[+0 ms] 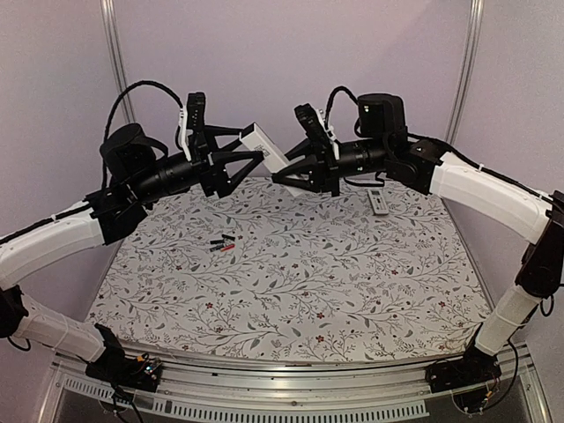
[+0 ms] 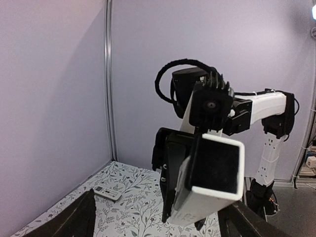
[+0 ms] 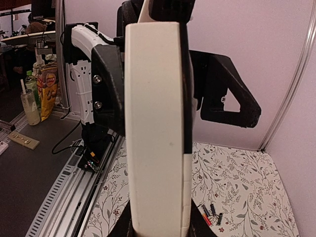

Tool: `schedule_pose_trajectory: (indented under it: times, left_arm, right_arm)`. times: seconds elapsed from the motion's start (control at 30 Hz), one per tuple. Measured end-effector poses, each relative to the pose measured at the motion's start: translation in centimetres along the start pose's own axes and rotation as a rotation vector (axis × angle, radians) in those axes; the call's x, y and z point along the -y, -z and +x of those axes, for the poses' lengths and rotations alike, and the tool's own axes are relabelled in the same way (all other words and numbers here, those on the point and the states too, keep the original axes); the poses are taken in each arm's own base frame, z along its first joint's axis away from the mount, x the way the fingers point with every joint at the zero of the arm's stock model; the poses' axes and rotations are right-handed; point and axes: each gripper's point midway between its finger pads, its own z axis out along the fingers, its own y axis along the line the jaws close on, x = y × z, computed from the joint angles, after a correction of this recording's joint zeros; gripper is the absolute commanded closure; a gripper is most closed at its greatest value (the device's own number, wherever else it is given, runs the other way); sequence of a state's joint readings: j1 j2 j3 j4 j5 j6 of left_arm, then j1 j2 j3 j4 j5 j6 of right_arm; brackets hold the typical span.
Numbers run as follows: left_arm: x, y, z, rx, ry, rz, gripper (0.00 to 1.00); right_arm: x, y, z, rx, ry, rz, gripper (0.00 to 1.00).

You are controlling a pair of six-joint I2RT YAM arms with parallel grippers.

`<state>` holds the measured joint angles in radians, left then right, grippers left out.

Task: Load the batteries into the remote control
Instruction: Pass from the left arm to the right, then pass from the right arm to the left, then pass from the left arm to the right

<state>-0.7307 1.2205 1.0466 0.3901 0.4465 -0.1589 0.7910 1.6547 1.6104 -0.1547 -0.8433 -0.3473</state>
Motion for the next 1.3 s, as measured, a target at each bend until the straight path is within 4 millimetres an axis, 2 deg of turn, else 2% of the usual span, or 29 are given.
schedule_pose_trajectory:
  times: [0.13,0.2,0.43,0.47,0.5,0.6,0.67,0.77,0.87,0.93,1.03,1.17,1.3]
  left_arm:
    - [0.3,-0.9,0.5,-0.014,0.003,0.029,0.34]
    - [0.6,-1.1,0.6,-0.010,0.008,0.049,0.44]
    - [2.3,-2.1,0.7,0.014,0.022,0.121,0.92]
    - [2.5,-2.1,0.6,0.020,0.013,0.134,0.98]
    - [2.6,-2.1,0.6,0.020,0.012,0.138,1.00]
    - [2.6,-2.1,0.5,0.027,0.016,0.136,1.00]
    - [2.1,-2.1,0.5,0.033,0.031,0.109,1.00]
    - [1.2,-2.2,0.5,0.044,0.067,0.052,1.00]
    - [-0.2,-2.1,0.7,0.052,0.114,-0.035,1.00]
    - [-1.0,-2.1,0.8,0.057,0.140,-0.078,1.00]
    - [-1.6,-2.0,0.7,0.067,0.167,-0.115,1.00]
    - [-2.0,-1.9,0.7,0.073,0.188,-0.137,1.00]
    - [-2.2,-1.9,0.7,0.074,0.200,-0.144,1.00]
  right_arm:
    - [-0.5,-0.2,0.5,-0.004,-0.031,-0.036,1.00]
    - [-0.5,-0.4,0.8,-0.008,-0.041,-0.042,1.00]
    - [-0.6,-0.5,1.4,-0.022,-0.073,-0.056,0.99]
    - [-0.7,-0.5,1.4,-0.022,-0.082,-0.063,0.92]
    - [-0.8,-0.5,1.4,-0.022,-0.085,-0.066,0.78]
    - [-0.7,-0.5,1.3,-0.022,-0.088,-0.062,0.45]
    - [0.3,-0.5,1.4,-0.033,-0.084,-0.003,0.30]
    - [2.0,-0.6,1.8,-0.043,-0.055,0.124,0.24]
    - [3.1,-0.4,2.6,-0.056,-0.001,0.280,0.23]
    - [2.8,-0.5,2.9,-0.058,0.052,0.371,0.26]
    - [2.5,-0.8,2.2,-0.047,0.122,0.469,0.29]
    - [2.9,-0.9,0.6,-0.033,0.205,0.586,0.43]
    - [4.0,-0.7,0.1,-0.051,0.254,0.690,0.60]
